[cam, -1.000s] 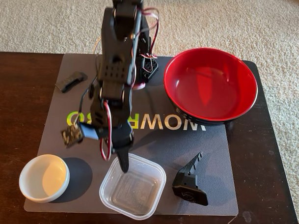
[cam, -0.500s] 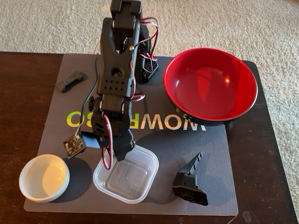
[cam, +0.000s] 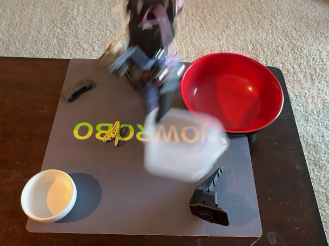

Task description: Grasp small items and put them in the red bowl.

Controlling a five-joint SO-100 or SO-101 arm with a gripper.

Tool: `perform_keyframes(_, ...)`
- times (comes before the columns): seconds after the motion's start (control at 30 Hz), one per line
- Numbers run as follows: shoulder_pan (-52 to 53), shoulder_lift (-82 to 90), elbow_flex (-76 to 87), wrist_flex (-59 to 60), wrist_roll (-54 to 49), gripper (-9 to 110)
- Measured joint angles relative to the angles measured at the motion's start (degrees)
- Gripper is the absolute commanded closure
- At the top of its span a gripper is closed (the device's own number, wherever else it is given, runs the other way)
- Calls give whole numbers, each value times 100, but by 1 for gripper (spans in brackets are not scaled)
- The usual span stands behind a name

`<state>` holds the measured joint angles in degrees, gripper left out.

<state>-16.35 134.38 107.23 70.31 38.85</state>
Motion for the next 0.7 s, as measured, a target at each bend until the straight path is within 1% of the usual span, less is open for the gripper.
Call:
perform_keyframes(0.1,-1239,817,396,439,158,101)
perform_keyframes(0.2,-2584,1274,817,747,185,101)
perform_keyframes(0.27,-3208,1433,1230,817,220,101)
perform_keyframes(0.37,-3823,1521,2004,782,308,101)
perform_keyframes(0.43,-3955,1459,2540,545,343,101)
perform_keyframes(0.53,-3867,1099,3173,9,422,101)
perform_keyframes(0.7,-3744,70,3349,-853,475,101)
